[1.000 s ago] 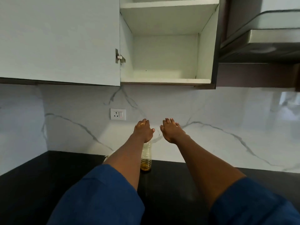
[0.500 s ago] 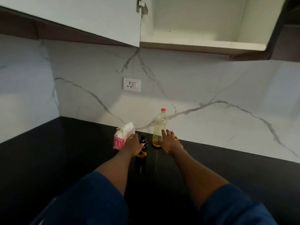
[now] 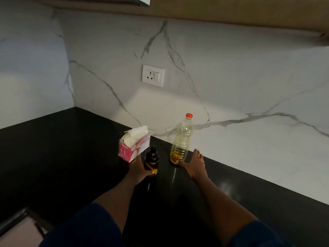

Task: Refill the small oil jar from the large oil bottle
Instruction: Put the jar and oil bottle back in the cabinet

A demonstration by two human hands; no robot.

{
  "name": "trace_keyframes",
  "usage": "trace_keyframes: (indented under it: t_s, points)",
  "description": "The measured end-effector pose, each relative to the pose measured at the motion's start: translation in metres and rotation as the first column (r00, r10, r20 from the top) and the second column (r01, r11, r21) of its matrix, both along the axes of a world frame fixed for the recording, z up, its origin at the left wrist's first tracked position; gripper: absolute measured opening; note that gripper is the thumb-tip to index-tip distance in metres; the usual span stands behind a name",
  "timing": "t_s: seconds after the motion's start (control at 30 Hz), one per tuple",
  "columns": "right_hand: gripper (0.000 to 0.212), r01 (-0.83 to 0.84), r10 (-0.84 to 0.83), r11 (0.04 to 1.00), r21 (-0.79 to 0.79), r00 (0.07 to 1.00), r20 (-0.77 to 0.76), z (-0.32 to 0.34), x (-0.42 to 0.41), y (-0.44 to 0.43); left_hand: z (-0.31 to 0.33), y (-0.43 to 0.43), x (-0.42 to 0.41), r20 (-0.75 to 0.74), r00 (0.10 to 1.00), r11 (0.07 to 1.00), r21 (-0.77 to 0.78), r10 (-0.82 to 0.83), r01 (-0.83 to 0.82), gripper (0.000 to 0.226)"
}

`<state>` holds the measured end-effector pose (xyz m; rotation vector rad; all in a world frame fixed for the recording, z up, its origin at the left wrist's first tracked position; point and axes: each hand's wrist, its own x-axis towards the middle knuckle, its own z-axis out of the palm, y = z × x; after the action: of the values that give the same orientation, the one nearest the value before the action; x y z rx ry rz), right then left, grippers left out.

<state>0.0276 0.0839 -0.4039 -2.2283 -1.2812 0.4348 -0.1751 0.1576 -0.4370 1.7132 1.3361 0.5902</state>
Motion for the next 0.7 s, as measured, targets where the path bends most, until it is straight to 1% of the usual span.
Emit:
trace_keyframes:
  t_s: [0.17,0.33,0.47,0.57,0.7]
  points:
    - [0.106,0.01,-0.006,1.0,0.029,0.992,-0.125,-0.013,0.03,0.042,-0.016,0.016,0.03,0.089,0.995,0.999,-0.016,0.051,-0.05,0.104]
    - [0.113,0.034,0.0,0.991,0.128,0.966,-0.258,-0.022,0.045,0.077,-0.025,0.023,0.052,0.163,0.955,0.969,-0.071,0.247,-0.238,0.098]
    - [0.112,0.08,-0.011,0.976,0.204,0.948,-0.319,-0.029,0.047,0.101,-0.031,0.026,0.057,0.146,0.937,0.947,-0.11,0.317,-0.303,0.092]
    - [0.105,0.113,-0.019,0.962,0.248,0.936,-0.353,-0.035,0.046,0.115,-0.031,0.028,0.058,0.128,0.93,0.935,-0.132,0.345,-0.329,0.087]
    - [0.082,0.196,-0.043,0.94,0.279,0.88,-0.473,-0.037,0.04,0.119,-0.034,0.029,0.058,0.126,0.927,0.933,-0.114,0.353,-0.34,0.082]
